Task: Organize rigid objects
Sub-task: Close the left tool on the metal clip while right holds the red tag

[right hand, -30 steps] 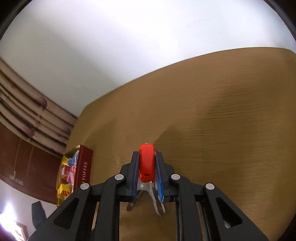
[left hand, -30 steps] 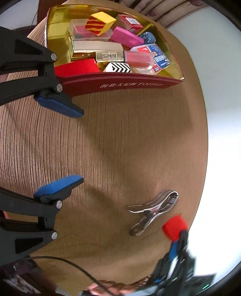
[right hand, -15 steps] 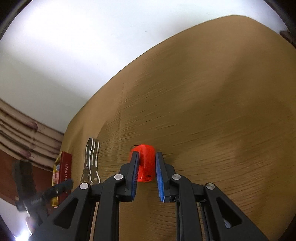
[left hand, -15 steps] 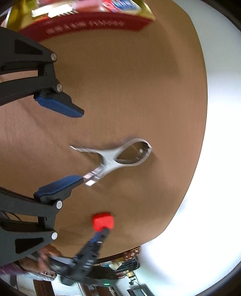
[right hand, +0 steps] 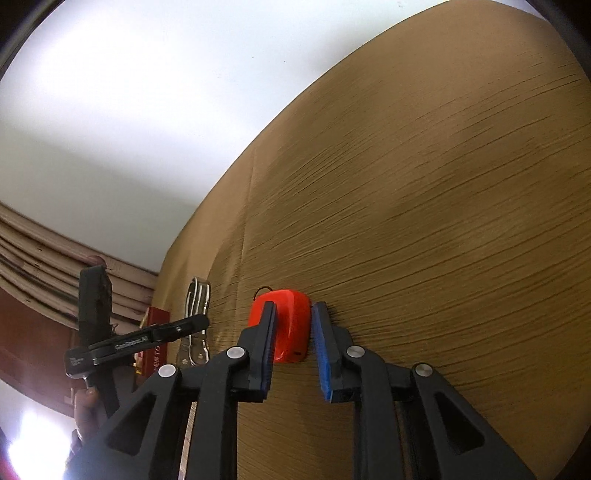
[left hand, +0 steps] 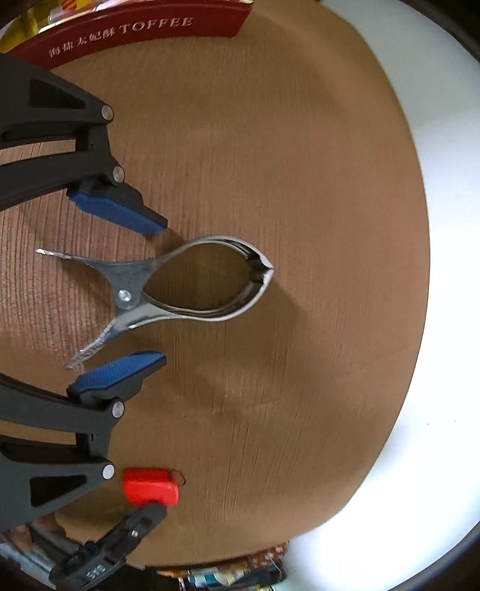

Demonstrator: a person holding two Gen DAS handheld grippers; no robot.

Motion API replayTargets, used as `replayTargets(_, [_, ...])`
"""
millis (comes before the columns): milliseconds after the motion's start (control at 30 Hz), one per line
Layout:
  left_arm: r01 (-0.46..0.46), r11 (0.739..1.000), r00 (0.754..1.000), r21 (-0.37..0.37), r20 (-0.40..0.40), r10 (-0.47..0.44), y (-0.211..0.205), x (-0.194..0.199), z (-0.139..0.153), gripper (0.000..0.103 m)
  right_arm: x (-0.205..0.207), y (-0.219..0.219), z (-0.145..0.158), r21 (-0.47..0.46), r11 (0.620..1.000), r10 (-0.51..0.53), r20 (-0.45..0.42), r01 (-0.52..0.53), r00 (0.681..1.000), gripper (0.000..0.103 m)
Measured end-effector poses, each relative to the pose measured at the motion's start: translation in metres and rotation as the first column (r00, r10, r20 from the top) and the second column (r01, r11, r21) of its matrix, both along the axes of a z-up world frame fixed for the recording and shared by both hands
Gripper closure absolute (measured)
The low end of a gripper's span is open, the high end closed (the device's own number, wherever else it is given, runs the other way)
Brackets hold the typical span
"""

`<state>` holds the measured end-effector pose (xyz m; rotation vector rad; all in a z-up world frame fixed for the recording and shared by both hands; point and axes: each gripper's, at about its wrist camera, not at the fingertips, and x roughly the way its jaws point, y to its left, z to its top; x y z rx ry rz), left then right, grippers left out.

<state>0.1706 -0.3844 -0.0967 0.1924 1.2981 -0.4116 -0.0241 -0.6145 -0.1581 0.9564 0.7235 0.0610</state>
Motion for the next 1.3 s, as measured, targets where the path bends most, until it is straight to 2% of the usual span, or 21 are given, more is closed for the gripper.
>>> replayTargets(67, [-0.006,1.0,1.0,0.031,0.023,0.005,-0.007,-0.002,-0.003,0.036,0.001,0.004,0.002,-0.015,1.0,0.001,0.004,-0.001,1.0,0.079])
replayTargets(167, [-0.028,0.999,0.998,0.044,0.058,0.025,-0.011,-0.008,-0.005,0.036,0.001,0.015,0.009,-0.067,0.998,0.015,0.014,-0.014,1.0,0.069])
replayTargets(267, [-0.034,0.999,0.996,0.034,0.078,0.031,-0.012,-0.023,-0.005,0.036,0.001,0.025,0.015,-0.119,0.992,0.037,0.026,-0.034,0.999,0.052])
replayTargets(300, [-0.03,0.999,0.996,0.032,0.084,0.028,-0.012,-0.025,-0.005,0.039,0.002,0.029,0.018,-0.135,0.99,0.048,0.033,-0.044,0.998,0.044])
replayTargets(333, [-0.031,0.999,0.995,0.026,0.091,0.029,-0.01,-0.028,-0.004,0.048,0.001,0.032,0.02,-0.152,0.987,0.052,0.035,-0.046,0.998,0.039])
replayTargets(367, [-0.03,0.999,0.995,0.017,0.096,0.029,0.0,-0.032,-0.001,0.054,0.002,0.036,0.022,-0.175,0.983,0.054,0.032,-0.047,0.998,0.037])
replayTargets(400, [-0.027,1.0,0.995,0.012,0.1,0.026,0.002,-0.035,0.001,0.065,0.003,0.039,0.023,-0.194,0.98,0.056,0.028,-0.05,0.998,0.035])
replayTargets(433, [-0.026,1.0,0.995,0.005,0.101,0.026,0.008,-0.038,0.001,0.068,0.005,0.042,0.024,-0.211,0.976,0.058,0.02,-0.052,0.998,0.032])
replayTargets(533, [-0.015,1.0,0.994,-0.009,0.106,0.016,0.017,-0.044,-0.002,0.068,0.013,0.055,0.029,-0.261,0.962,0.077,-0.003,-0.075,0.997,0.022])
replayTargets(667, [-0.009,0.999,0.993,-0.035,0.113,0.013,0.024,-0.053,-0.003,0.069,0.024,0.073,0.033,-0.327,0.941,0.078,-0.039,-0.086,0.996,0.013])
replayTargets(800, [-0.002,0.999,0.995,-0.054,0.1,0.007,0.042,-0.055,-0.001,0.069,0.035,0.091,0.034,-0.432,0.896,0.061,-0.096,-0.097,0.993,0.014])
replayTargets(867, [0.004,0.998,0.996,-0.062,0.094,0.002,0.051,-0.054,0.002,0.069,0.043,0.099,0.036,-0.498,0.86,0.045,-0.136,-0.107,0.99,0.029])
replayTargets(900, [0.004,0.998,0.996,-0.068,0.092,0.003,0.056,-0.051,0.005,0.069,0.045,0.102,0.037,-0.534,0.839,0.029,-0.152,-0.107,0.988,0.048])
replayTargets(933, [0.004,0.997,0.996,-0.078,0.091,0.003,0.061,-0.052,0.008,0.069,0.047,0.101,0.036,-0.541,0.834,0.027,-0.157,-0.109,0.987,0.056])
replayTargets(1167, [-0.038,0.985,0.991,-0.168,0.122,0.059,0.112,-0.059,0.04,0.069,0.047,0.096,0.034,-0.524,0.846,0.041,-0.127,-0.102,0.991,0.057])
replayTargets(1300, [-0.059,0.976,0.984,-0.211,0.154,0.093,0.148,-0.074,0.062,0.069,0.04,0.095,0.036,-0.493,0.867,0.03,-0.103,-0.078,0.994,0.057])
